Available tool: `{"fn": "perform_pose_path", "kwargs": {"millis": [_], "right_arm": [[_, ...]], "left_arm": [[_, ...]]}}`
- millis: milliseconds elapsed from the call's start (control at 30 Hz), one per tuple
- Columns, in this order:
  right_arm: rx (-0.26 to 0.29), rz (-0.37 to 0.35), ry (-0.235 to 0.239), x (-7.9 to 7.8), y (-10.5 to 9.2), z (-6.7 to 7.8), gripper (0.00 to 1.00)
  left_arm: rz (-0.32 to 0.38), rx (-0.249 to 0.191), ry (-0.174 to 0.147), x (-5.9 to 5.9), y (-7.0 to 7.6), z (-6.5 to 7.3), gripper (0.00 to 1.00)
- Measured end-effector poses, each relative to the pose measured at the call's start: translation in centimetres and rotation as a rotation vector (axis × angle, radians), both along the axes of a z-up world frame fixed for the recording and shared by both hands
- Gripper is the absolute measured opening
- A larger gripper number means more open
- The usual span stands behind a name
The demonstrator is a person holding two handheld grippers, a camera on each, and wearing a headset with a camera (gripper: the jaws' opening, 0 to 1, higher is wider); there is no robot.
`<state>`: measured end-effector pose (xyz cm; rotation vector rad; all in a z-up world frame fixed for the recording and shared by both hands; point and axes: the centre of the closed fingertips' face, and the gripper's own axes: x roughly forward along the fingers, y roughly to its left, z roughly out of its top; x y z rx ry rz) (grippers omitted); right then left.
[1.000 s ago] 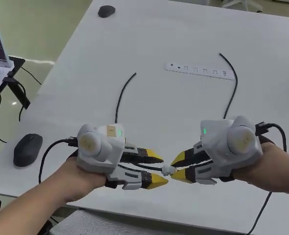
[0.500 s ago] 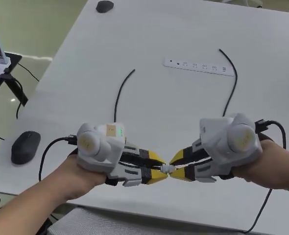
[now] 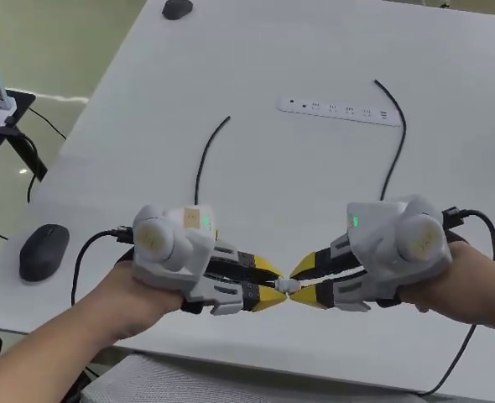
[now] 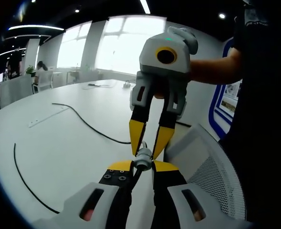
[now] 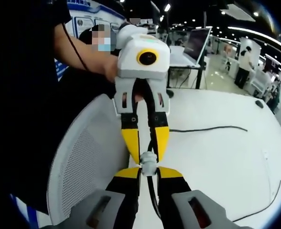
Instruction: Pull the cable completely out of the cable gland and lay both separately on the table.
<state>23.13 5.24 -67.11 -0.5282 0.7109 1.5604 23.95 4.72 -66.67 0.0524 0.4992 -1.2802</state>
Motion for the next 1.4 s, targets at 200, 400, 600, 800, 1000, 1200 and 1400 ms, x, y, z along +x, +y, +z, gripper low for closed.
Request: {"fn": "perform_pose_path", "kwargs": {"millis": [200,400,600,800,1000,1200,1400], "right_arm": [[0.077,-0.085,0.159,0.5,-0.7,0.5,0.12],[0.165,-0.176,0.416,0.9,-1.1,1.6,0.13],[0.217,-0.176,0.563,0.9,-1.0,2.1,0.14],[0.243,-0.158,0.662,0.0,-0.5,2.7,0.13],[0.217,-0.159,0.734,-0.6,-0.4,2.3,0.10],[0.216,-0.148,0.751,-0.9,-0.3,2.4,0.09],[0.228,-0.079,0.614,-0.9,-0.3,2.2,0.07]], "left_arm": [[-0.003,-0.005,-0.008,-0.1,-0.3,0.4,0.15],[-0.006,0.002,-0.034,-0.1,-0.4,0.9,0.15],[-0.015,0.016,-0.074,0.0,-0.6,1.5,0.15],[-0.019,0.022,-0.084,-0.1,-0.8,1.9,0.15],[-0.036,0.036,-0.097,-0.3,-1.0,2.0,0.15],[-0.061,0.050,-0.110,-0.7,-1.1,2.0,0.15],[-0.055,0.050,-0.079,-0.5,-1.1,1.8,0.15]]}}
